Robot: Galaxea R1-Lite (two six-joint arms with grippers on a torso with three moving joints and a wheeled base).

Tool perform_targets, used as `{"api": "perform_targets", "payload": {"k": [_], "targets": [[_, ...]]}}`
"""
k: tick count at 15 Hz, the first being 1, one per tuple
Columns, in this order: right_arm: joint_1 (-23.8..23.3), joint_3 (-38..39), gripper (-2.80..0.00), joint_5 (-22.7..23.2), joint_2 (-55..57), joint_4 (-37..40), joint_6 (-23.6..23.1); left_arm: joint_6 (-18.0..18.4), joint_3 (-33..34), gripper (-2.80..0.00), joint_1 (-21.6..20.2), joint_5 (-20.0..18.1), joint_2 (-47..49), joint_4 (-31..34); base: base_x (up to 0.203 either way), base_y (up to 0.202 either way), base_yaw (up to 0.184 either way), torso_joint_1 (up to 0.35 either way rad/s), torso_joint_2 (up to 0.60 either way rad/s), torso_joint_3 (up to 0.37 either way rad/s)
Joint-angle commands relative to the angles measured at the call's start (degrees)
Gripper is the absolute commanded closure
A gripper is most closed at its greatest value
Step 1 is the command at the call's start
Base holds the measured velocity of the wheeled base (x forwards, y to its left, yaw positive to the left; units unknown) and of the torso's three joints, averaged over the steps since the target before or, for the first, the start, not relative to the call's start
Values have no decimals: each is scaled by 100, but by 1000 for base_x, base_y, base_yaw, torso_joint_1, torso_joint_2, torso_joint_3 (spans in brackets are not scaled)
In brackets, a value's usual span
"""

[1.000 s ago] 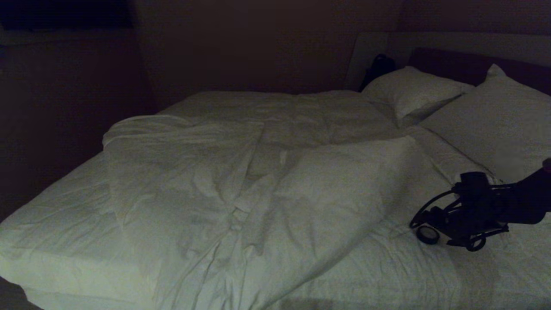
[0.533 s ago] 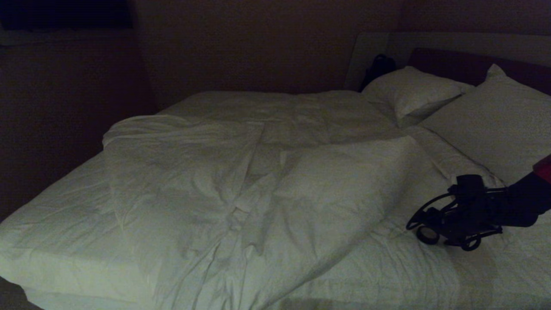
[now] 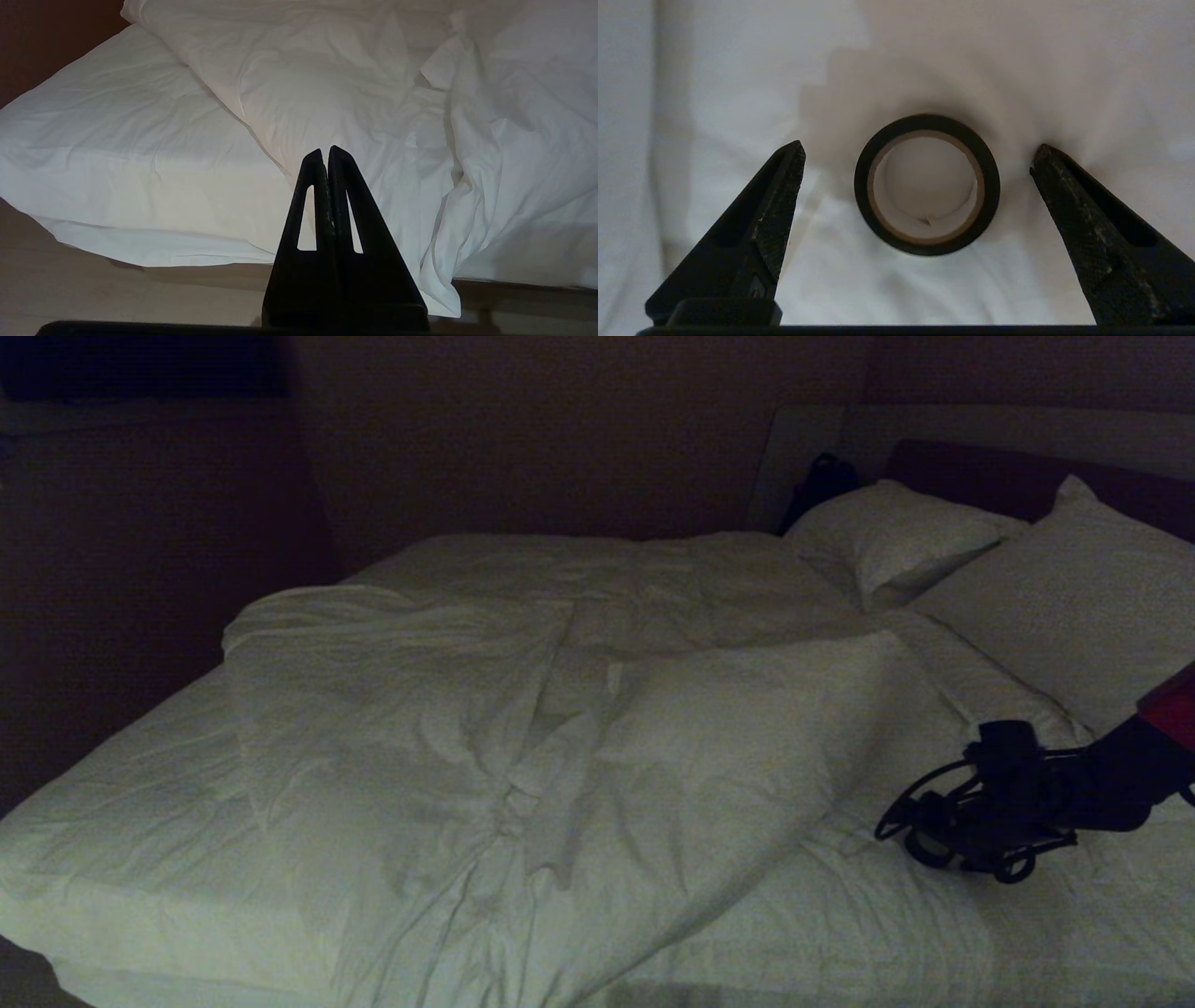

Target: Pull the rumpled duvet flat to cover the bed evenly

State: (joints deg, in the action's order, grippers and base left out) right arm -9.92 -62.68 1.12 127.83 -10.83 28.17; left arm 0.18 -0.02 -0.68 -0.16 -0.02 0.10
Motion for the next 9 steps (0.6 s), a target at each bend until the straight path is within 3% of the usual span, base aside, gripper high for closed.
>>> {"api": "perform_targets", "payload": {"k": [1, 9], "targets": [[-10, -34, -280, -156, 93, 1, 13, -1, -6, 0, -2, -2, 2, -1, 0, 0, 0, 0, 0, 0], [-1, -34, -280, -156, 101, 1, 22, -1, 2, 0, -2, -2, 2, -1, 0, 0, 0, 0, 0, 0]]}}
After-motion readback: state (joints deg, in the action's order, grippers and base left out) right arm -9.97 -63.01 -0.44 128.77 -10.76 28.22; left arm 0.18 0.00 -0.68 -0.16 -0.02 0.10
